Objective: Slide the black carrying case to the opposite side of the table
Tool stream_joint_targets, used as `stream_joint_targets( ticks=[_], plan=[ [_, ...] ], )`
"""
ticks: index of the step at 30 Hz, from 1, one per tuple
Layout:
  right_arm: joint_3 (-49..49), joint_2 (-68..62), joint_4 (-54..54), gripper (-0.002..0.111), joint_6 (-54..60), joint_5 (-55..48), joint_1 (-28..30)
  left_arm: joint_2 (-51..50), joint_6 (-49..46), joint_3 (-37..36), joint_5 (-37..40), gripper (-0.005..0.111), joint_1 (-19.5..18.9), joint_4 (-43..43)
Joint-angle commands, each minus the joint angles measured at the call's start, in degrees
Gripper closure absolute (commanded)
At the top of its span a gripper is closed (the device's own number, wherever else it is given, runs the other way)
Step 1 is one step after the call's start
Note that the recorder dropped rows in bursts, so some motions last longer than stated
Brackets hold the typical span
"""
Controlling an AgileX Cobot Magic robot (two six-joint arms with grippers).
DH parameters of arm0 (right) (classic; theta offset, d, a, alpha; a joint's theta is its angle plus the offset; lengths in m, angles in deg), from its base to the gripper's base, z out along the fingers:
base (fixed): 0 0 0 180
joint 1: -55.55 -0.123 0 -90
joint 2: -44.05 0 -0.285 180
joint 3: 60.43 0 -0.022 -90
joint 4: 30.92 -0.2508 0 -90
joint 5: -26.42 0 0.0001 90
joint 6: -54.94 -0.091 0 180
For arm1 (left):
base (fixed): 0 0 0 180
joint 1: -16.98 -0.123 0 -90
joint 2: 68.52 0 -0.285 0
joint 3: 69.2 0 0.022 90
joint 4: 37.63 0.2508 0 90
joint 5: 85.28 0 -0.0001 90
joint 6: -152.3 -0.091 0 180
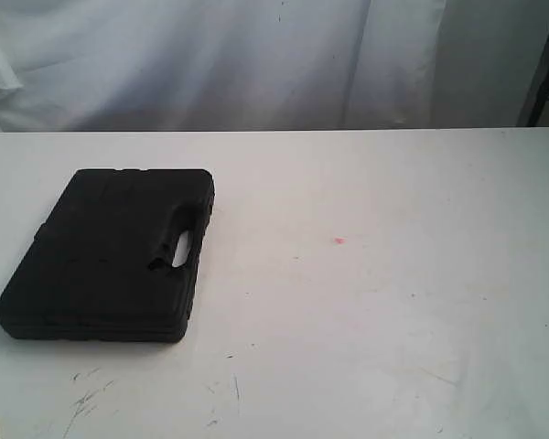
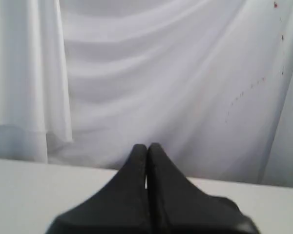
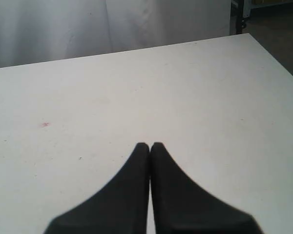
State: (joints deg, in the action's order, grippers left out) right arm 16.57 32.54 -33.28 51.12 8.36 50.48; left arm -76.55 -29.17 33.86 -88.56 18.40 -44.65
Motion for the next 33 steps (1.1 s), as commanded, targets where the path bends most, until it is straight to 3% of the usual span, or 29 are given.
stream_joint_targets(
  ticks=[1,13,18,20,24,28,33],
  plan=[
    [0.2,0.3,-0.1,0.108,0.4,0.4,0.4,0.2,1.5,-0.3,-9.0,0.107,-0.1,-0.1],
    [0.2,0.3,-0.1,0.108,0.4,0.4,0.4,0.2,29.5,-0.3,-22.9,0.107,-0.1,-1.3],
    [0.2,0.3,-0.1,0.108,0.4,0.4,0.4,0.2,34.8,-0.3,-25.2,0.107,-0.1,0.5],
    [0.2,0.3,-0.1,0.108,0.4,0.4,0.4,0.2,34.8,0.1,-19.0,0.107,-0.1,0.6],
    [0.2,0.3,-0.1,0.108,0.4,0.4,0.4,-6.0,32.6,10.8,1.4,0.107,-0.1,2.7],
    [0.2,0.3,-0.1,0.108,0.4,0.4,0.4,-18.5,31.5,22.3,12.0,0.107,-0.1,9.7],
    [0.2,0.3,-0.1,0.108,0.4,0.4,0.4,-36.8,21.4,36.4,25.0,0.107,-0.1,10.2]
  ],
)
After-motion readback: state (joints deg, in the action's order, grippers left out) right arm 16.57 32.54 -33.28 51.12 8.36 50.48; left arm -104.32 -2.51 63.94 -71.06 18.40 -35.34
